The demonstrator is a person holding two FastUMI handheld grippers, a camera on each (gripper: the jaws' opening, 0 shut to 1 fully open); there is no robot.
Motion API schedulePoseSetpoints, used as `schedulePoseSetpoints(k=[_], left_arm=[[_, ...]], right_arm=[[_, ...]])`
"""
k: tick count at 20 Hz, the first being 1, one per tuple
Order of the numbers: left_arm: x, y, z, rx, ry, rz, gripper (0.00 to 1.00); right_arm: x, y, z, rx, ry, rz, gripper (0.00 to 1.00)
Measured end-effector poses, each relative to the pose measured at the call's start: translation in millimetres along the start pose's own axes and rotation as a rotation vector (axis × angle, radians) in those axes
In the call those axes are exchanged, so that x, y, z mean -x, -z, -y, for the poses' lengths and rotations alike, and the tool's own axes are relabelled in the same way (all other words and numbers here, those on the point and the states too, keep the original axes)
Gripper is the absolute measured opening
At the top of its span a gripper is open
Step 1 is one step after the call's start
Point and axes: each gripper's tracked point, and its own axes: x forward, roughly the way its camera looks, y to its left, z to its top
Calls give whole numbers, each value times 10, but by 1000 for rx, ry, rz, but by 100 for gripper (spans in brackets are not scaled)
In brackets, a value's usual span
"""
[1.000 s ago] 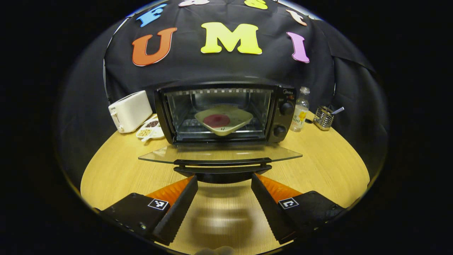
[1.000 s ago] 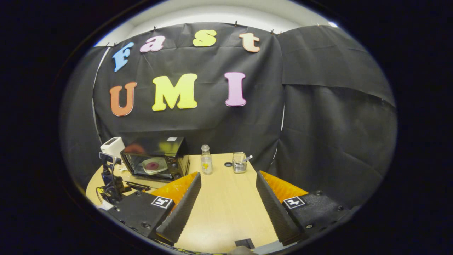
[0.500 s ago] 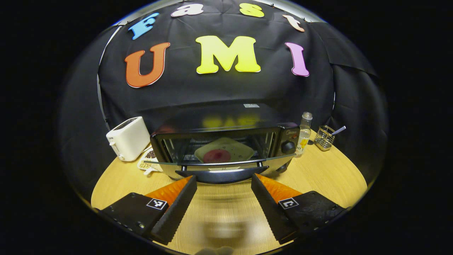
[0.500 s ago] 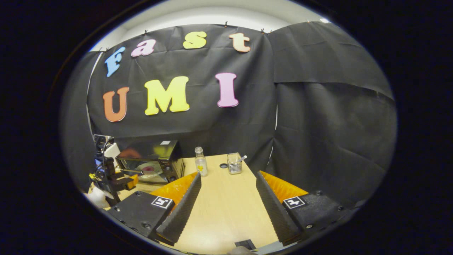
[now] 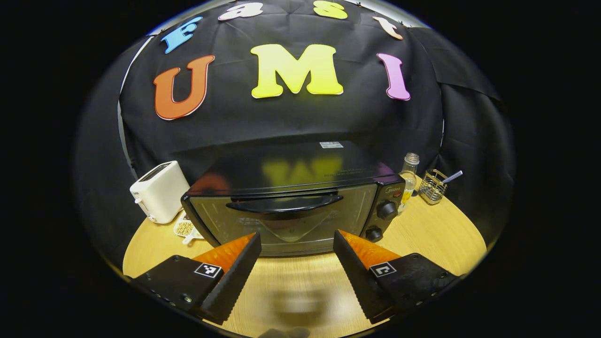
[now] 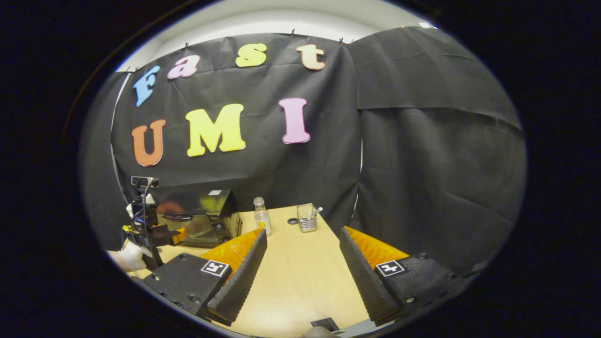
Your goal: Open the electric oven with the left hand, put the food in, and close the electric oven.
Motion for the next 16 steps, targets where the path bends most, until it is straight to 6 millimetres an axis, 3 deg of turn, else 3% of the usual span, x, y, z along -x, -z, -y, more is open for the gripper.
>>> schedulePoseSetpoints(k=[4, 8, 10, 12, 16], left_arm=[[115, -45, 82, 1, 15, 25, 99], [535, -344, 116, 5, 13, 117, 99], [896, -630, 100, 8, 6, 193, 98], [1387, -948, 35, 10, -15, 290, 98], [2397, -1231, -19, 18, -59, 408, 98]], right_arm=[[97, 0, -46, 11, -15, 5, 99], [256, -109, -111, 33, -53, 44, 99], [341, -209, -141, 44, -80, 78, 99], [420, -343, -171, 54, -119, 118, 96], [662, -604, -167, 68, -193, 198, 99]])
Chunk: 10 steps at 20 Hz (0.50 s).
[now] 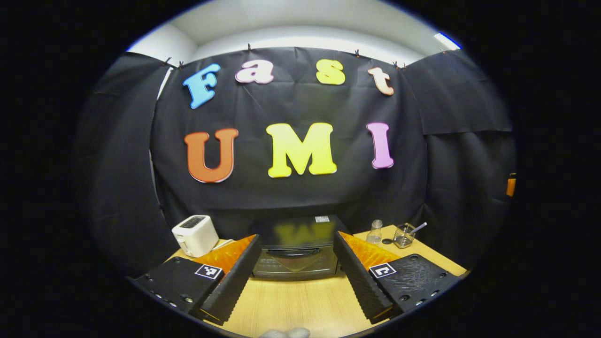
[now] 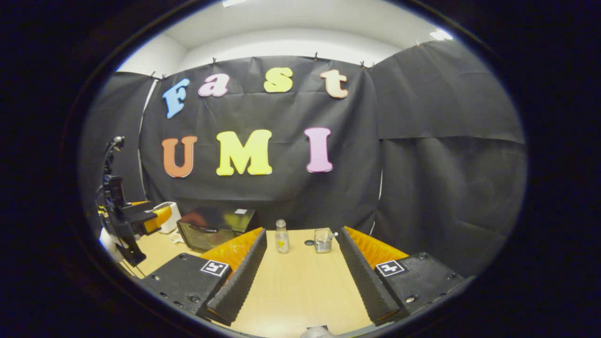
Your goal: Open the electric oven with the left hand, put the food in, and close the electric oven.
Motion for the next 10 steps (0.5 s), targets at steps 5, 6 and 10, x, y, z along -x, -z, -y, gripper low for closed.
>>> schedulePoseSetpoints(k=[5, 6, 10], left_arm=[[1086, -296, -114, -9, -119, 48, 98], [1280, -307, -94, 4, -131, 54, 98], [1906, -363, -73, 2, -195, 69, 97]], right_arm=[[410, -111, 34, 18, -97, 43, 99], [501, -94, 80, 15, -107, 48, 99], [794, 29, 219, 7, -124, 42, 99]])
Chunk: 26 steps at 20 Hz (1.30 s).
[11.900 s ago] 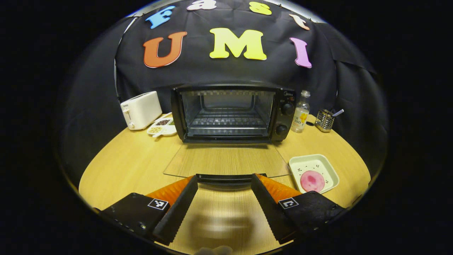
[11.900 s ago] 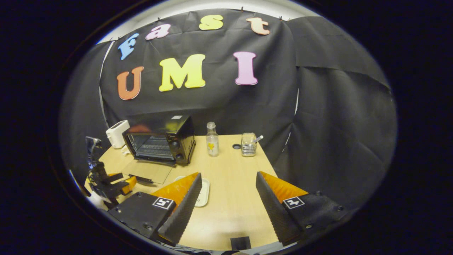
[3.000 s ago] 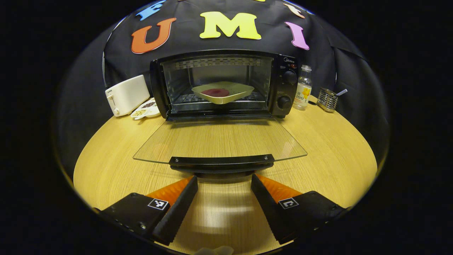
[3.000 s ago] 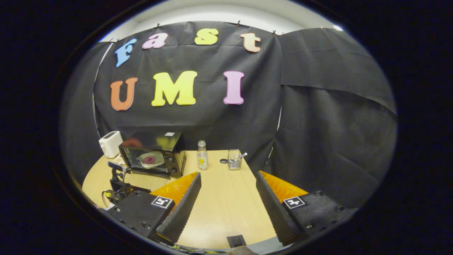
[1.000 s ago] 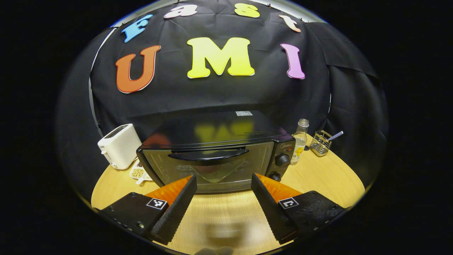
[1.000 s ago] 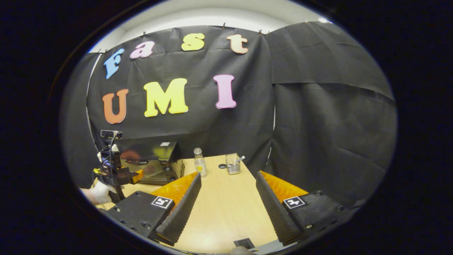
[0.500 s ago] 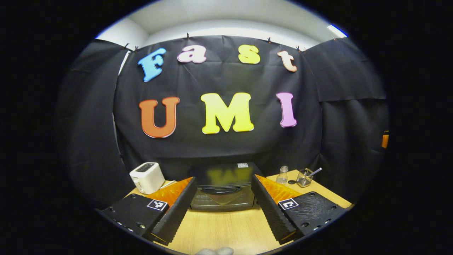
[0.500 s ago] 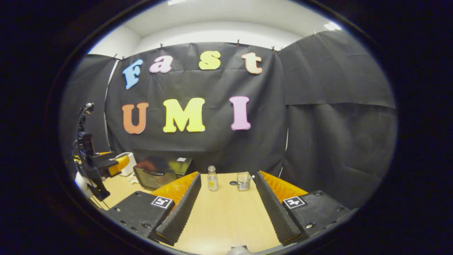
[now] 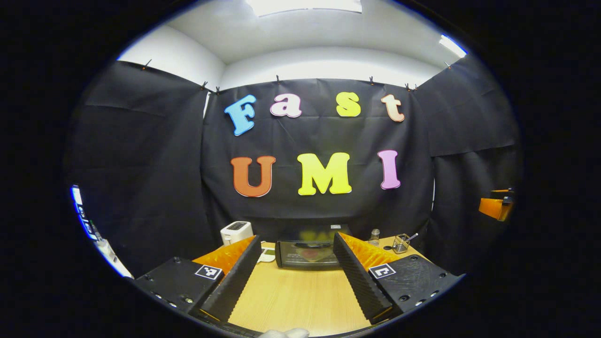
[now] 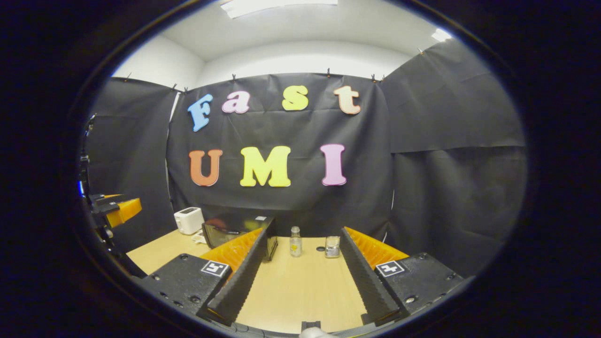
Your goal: Open the electric oven with the left hand, put the food in, and close the electric oven.
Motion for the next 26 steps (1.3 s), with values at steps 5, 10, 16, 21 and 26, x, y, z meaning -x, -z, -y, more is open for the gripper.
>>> schedulePoseSetpoints(k=[5, 10, 16, 21, 26], left_arm=[[348, -48, 120, -1, 28, -13, 98], [307, -40, 263, -13, 73, -24, 98], [199, -143, 316, 0, 104, -8, 98], [81, -128, 251, -2, 117, -12, 98], [10, -109, 103, 8, 134, -6, 98]], right_arm=[[202, 60, 120, -6, 15, 8, 99], [311, 15, 91, -14, 40, 10, 96], [307, -150, -56, 13, 38, 38, 99], [233, -190, -78, 7, 56, 38, 99], [199, -217, -120, 20, 100, 45, 96]])
